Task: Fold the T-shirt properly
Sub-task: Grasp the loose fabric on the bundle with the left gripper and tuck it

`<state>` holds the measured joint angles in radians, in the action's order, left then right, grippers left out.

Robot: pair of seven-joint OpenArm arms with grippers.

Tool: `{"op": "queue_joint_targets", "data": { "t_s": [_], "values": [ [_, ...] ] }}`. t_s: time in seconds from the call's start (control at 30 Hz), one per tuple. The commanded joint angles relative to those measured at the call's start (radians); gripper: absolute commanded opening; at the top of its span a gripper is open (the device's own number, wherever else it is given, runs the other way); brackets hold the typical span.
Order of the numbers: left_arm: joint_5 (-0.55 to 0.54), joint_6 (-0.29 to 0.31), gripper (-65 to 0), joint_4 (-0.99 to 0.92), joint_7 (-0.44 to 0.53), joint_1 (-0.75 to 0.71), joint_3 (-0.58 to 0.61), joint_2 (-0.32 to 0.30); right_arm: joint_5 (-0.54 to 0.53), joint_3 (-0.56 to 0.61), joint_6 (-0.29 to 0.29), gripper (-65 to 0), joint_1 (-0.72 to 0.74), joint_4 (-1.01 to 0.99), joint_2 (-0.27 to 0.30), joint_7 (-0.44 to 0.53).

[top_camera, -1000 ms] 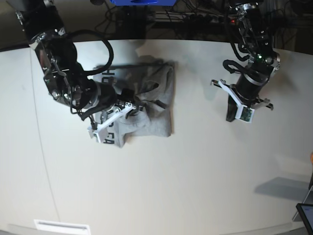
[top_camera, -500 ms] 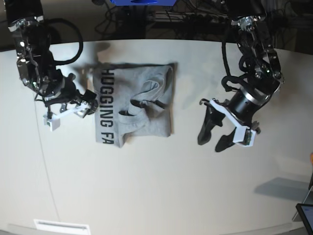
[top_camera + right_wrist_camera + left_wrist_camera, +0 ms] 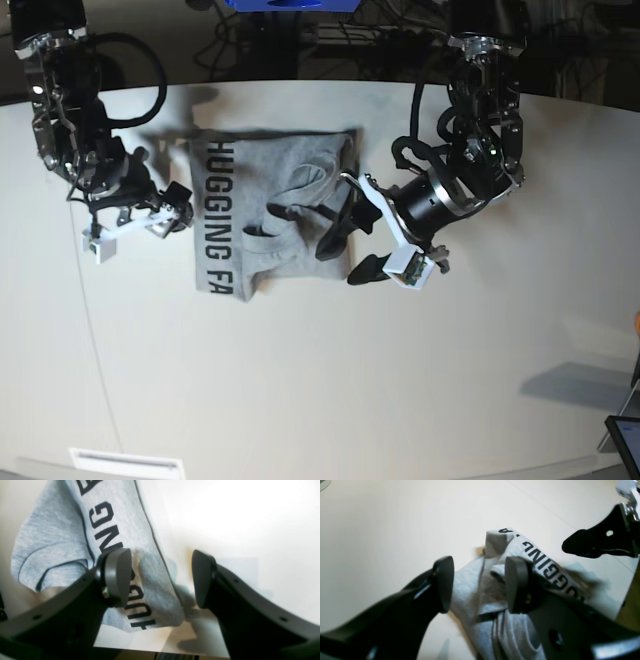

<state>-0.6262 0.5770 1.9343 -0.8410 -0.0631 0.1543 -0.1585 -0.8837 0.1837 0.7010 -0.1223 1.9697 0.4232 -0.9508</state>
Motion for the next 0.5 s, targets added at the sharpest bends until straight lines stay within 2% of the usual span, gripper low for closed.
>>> {"op": "queue_joint_targets", "data": {
  "t_s": [0.0,0.2,0.47],
  "values": [
    [-0.019,0.002,-33.1,0.001,0.029,0.015,0.011,-0.002,0.001,-0.006,-0.003,-28.4,0.014,0.010,0.010,0.013],
    [-0.019,0.002,-33.1,-0.112,0.033,0.047,0.060,-0.002,0.001,-0.006,-0.003,-28.4,0.014,0.010,0.009,0.010],
    [-0.017,0.002,-33.1,-0.121,0.033,0.081,0.058,0.017,0.001,-0.006,-0.003,-28.4,0.014,0.010,0.009,0.010]
  ]
}}
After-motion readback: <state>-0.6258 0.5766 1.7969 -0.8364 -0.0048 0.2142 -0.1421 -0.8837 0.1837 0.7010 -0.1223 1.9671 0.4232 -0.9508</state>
